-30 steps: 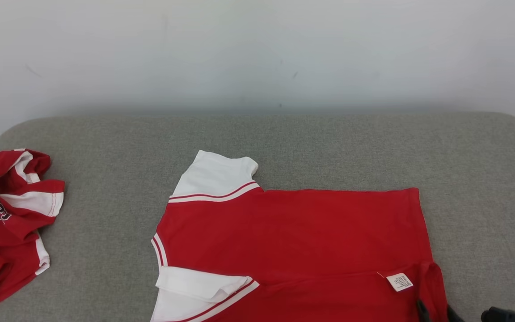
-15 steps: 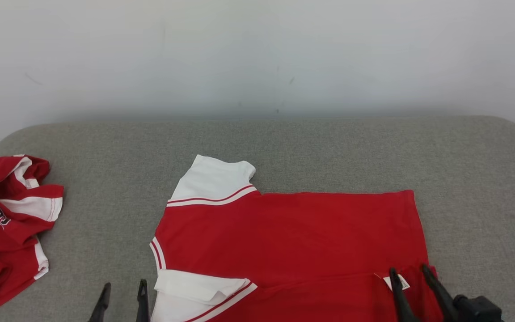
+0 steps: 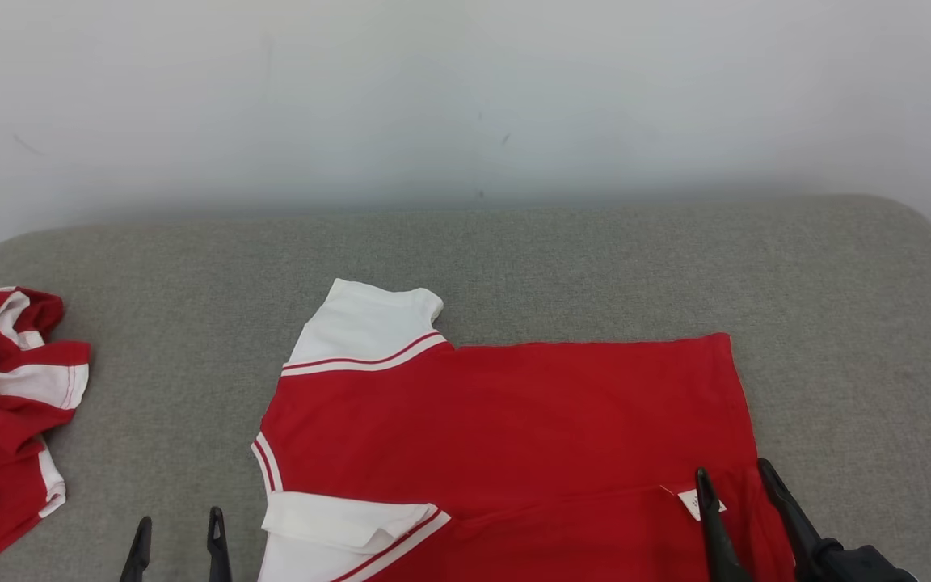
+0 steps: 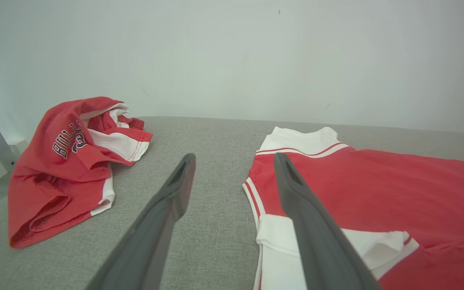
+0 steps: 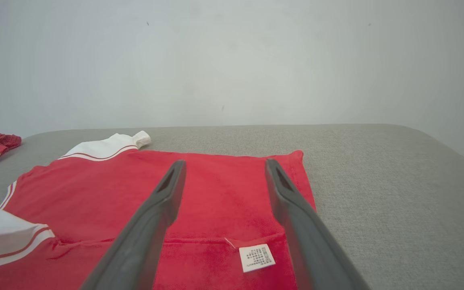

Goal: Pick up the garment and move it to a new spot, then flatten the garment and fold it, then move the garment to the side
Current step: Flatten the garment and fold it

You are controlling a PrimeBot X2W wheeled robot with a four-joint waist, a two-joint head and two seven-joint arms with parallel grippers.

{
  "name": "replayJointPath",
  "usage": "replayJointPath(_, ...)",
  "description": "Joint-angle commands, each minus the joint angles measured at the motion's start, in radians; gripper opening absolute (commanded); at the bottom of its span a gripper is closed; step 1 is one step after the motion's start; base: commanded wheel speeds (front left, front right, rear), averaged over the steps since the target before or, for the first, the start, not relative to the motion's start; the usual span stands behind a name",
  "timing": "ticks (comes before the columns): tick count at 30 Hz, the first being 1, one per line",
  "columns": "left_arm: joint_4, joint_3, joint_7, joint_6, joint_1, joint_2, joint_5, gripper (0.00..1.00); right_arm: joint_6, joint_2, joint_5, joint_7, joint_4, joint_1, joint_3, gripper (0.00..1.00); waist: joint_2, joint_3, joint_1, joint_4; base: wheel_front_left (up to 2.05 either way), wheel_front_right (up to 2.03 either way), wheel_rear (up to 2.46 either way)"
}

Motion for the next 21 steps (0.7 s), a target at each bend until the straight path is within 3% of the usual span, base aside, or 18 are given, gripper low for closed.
replayJointPath(1,-0.005,0.018,-0.003,-0.01,0.009,-0.008,0.001,1.0,0.001,0.009,0.004,-0.002,-0.007,0.008,-0.007,1.0,0.0,0.004,0.0001,-0.006,0.0,0.0,0.0)
replayJointPath(10,0.022,0.118,-0.003,-0.085,-0.003,-0.043,0.037,1.0,0.001,0.033,0.004,-0.002,-0.028,0.005,-0.032,1.0,0.0,0.02,0.0001,-0.028,0.0,0.0,0.0)
replayJointPath(21,0.084,0.149,-0.003,-0.138,-0.065,-0.048,0.051,1.0,0.001,0.04,0.019,-0.002,0.02,-0.048,-0.043,1.0,0.0,0.042,0.0001,-0.062,0.0,0.0,0.0)
